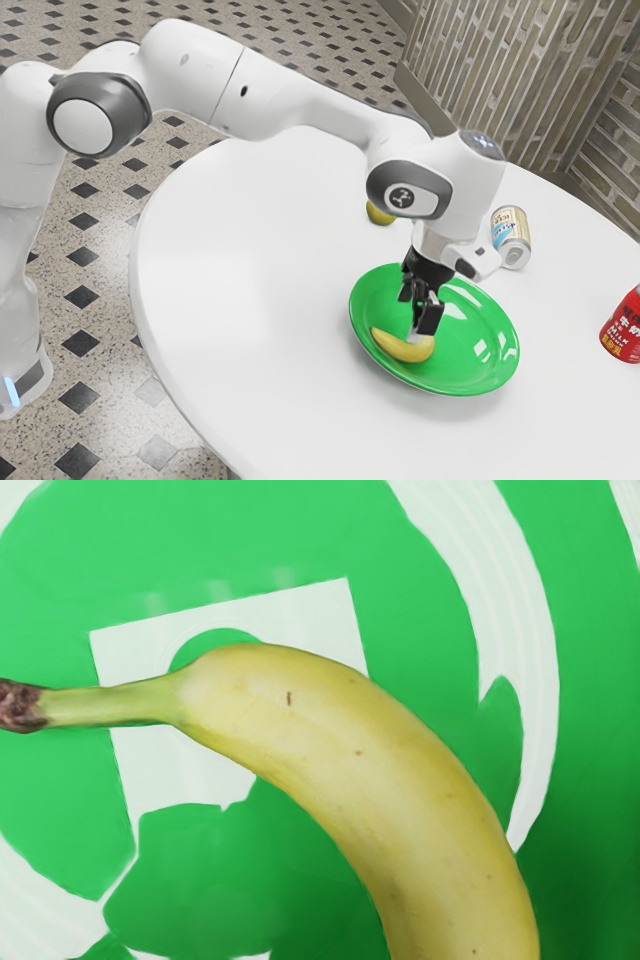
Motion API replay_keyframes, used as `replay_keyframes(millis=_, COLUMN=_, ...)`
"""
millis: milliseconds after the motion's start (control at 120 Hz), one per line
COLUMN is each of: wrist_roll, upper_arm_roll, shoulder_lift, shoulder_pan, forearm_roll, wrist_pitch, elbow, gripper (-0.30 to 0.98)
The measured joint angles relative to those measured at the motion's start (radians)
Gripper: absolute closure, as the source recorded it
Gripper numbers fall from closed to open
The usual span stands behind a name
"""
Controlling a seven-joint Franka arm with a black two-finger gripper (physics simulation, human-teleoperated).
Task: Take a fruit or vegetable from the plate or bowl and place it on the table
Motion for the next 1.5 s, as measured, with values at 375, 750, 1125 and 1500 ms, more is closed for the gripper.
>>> replay_keyframes(millis=375, wrist_roll=0.006, upper_arm_roll=0.0, shoulder_lift=0.022, shoulder_pan=-0.003, forearm_roll=-0.007, wrist_pitch=0.016, elbow=-0.008, gripper=0.0)
replay_keyframes(millis=750, wrist_roll=0.009, upper_arm_roll=0.0, shoulder_lift=0.033, shoulder_pan=-0.011, forearm_roll=-0.011, wrist_pitch=0.025, elbow=-0.008, gripper=0.0)
replay_keyframes(millis=1125, wrist_roll=0.015, upper_arm_roll=0.0, shoulder_lift=0.056, shoulder_pan=-0.001, forearm_roll=-0.038, wrist_pitch=0.038, elbow=-0.01, gripper=0.15)
replay_keyframes(millis=1500, wrist_roll=0.027, upper_arm_roll=0.001, shoulder_lift=0.056, shoulder_pan=0.001, forearm_roll=-0.046, wrist_pitch=0.053, elbow=-0.03, gripper=0.49)
